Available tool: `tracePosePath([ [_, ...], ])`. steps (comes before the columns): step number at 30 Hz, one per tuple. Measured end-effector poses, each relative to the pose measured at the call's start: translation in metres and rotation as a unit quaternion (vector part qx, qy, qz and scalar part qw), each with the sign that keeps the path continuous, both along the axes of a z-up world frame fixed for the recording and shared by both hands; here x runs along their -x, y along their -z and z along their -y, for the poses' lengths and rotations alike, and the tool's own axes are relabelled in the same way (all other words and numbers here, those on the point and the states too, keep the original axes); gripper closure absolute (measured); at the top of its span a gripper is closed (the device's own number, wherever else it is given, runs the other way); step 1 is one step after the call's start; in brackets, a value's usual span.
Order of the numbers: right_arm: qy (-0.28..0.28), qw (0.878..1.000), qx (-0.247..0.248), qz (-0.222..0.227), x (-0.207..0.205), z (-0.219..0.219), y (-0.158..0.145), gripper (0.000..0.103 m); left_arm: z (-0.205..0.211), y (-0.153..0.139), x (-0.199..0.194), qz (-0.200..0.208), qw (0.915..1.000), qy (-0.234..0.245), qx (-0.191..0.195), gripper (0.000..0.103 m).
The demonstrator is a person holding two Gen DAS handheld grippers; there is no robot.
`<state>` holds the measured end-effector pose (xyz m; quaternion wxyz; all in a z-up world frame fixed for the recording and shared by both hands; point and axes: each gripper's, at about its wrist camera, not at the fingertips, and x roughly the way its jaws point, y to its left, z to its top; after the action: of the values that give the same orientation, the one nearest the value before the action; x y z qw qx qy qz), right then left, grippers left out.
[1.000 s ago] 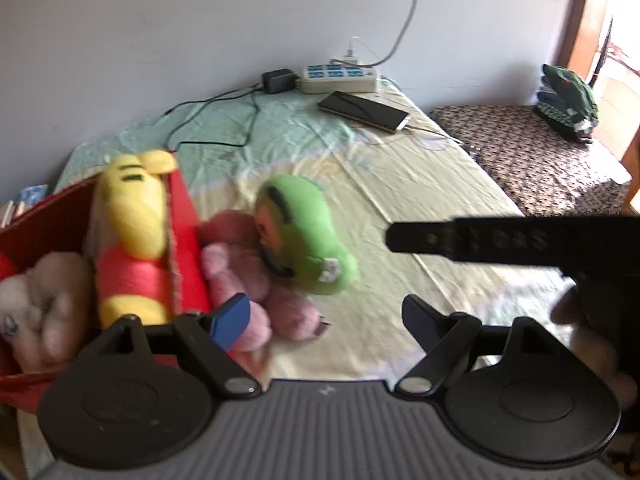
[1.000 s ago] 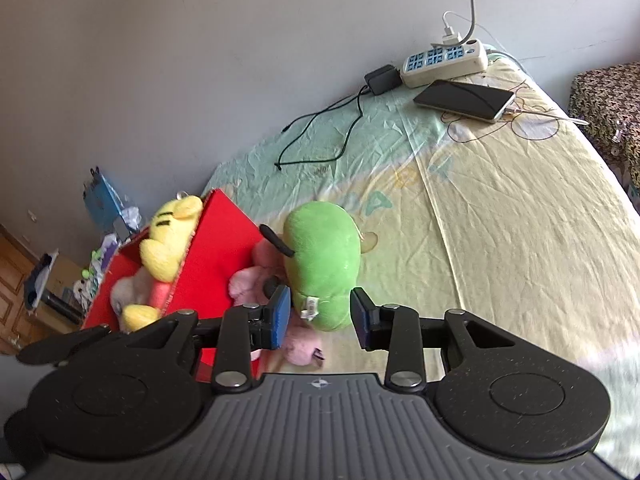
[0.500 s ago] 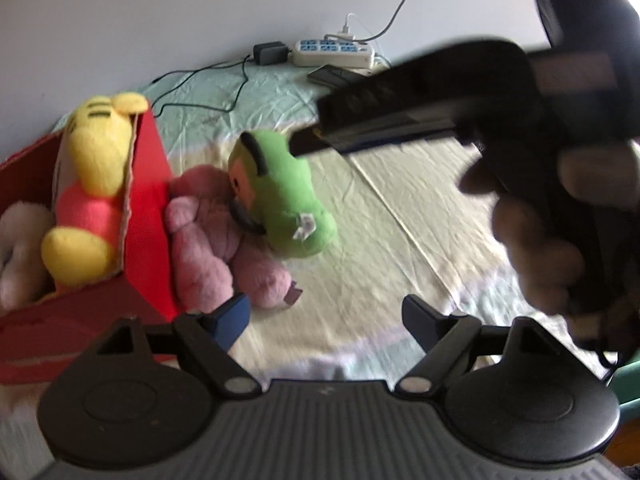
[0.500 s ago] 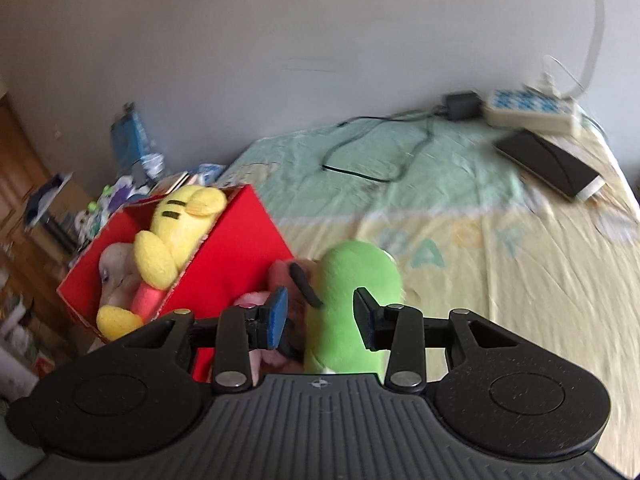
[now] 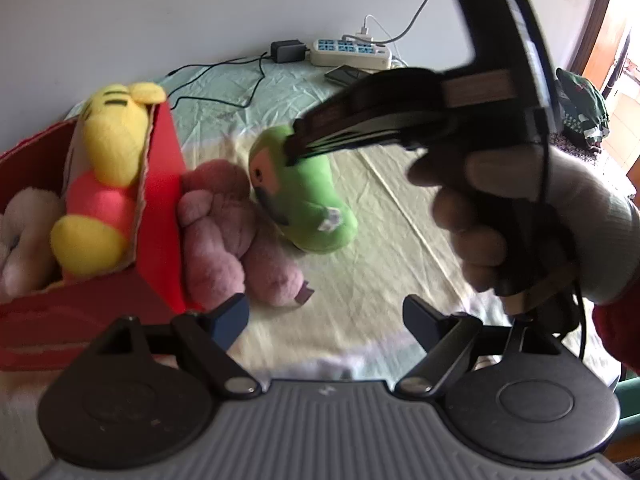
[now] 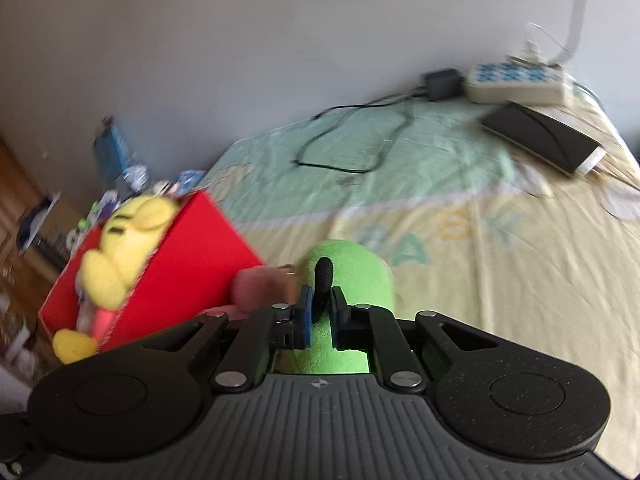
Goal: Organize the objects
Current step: 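Close the right gripper on the green plush and lift it, then carry the green plush with the right gripper over the red box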
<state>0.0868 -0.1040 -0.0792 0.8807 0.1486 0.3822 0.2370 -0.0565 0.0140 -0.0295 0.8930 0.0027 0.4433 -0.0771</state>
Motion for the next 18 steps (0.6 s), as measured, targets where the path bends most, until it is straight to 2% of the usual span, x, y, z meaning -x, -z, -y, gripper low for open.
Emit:
tracePosePath([
  [3,0.026,0.999,-0.005,-0.022,0.003,0.025,0.008,0.092,0.003,-0.003,-0.007,0.004,0.9999,0.009,0.012,0.018],
  [9,0.075,0.991,-0.071,-0.079,0.000,0.065,0.027,0.078,0.018,-0.005,-0.034,0.016,0.9991,0.035,0.015,0.016],
  [12,0.075,0.985,-0.123,-0.100,-0.002,0.075,0.034,0.073,0.024,-0.002,-0.050,0.017,0.9988,0.043,0.015,0.016],
  [18,0.063,0.976,-0.156,-0.138,-0.014,0.073,0.050,0.062,0.029,0.014,-0.094,-0.003,0.9984,0.047,0.032,0.019],
])
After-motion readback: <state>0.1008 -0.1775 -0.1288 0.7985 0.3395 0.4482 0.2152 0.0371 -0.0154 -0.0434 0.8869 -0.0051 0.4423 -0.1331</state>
